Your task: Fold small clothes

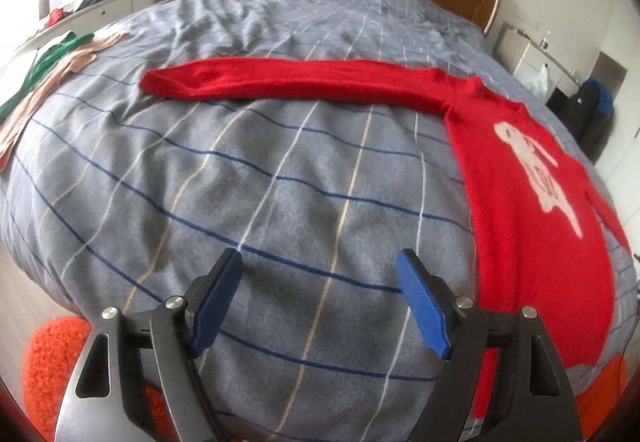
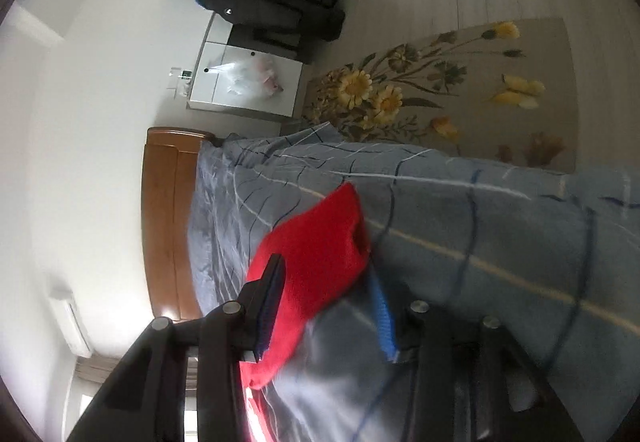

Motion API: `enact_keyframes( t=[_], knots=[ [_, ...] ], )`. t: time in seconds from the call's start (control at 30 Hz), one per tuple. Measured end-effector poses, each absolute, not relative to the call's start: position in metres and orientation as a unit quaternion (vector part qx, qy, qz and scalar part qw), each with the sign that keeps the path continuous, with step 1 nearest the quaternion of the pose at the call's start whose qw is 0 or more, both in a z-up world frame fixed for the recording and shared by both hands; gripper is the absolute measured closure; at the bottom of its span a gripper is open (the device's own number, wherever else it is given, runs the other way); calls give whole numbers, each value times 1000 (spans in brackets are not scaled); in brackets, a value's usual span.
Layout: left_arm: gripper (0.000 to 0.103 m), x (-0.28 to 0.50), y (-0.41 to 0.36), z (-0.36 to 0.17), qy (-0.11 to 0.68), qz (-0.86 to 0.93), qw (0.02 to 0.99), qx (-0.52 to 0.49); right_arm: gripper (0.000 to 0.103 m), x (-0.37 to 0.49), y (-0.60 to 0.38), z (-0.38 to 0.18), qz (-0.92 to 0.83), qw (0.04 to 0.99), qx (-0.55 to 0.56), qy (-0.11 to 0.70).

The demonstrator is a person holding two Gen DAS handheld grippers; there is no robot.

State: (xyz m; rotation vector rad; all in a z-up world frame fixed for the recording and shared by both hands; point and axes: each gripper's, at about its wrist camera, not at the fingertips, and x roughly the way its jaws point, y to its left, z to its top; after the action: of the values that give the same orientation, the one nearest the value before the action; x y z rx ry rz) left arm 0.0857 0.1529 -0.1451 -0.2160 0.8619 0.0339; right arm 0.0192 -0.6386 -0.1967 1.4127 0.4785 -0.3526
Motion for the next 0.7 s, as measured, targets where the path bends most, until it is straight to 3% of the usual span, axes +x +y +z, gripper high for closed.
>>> enact_keyframes(
  t=[0.13, 0.17, 0.2, 0.23, 0.47, 0.7],
  knots=[
    [22, 77, 149, -143, 418, 16, 903, -98, 65, 25, -638, -192, -150, 736, 620, 228],
    [22, 77, 148, -144, 419, 16, 903, -98, 84, 28, -637, -189, -149, 745, 606, 236],
    [22, 77, 148, -144, 419, 16, 902, -99, 96, 32, -634, -183, -149, 755, 588, 247],
    [22, 79, 149, -144, 420, 16, 902, -101, 98, 35, -630, -174, -159, 768, 564, 259],
    [22, 82, 152, -148, 423, 14, 899, -114, 98, 77, -577, -70, -142, 863, 412, 255],
    [22, 84, 156, -149, 425, 4, 897, -122, 98, 184, -411, 31, 22, 923, 272, 273]
  ],
)
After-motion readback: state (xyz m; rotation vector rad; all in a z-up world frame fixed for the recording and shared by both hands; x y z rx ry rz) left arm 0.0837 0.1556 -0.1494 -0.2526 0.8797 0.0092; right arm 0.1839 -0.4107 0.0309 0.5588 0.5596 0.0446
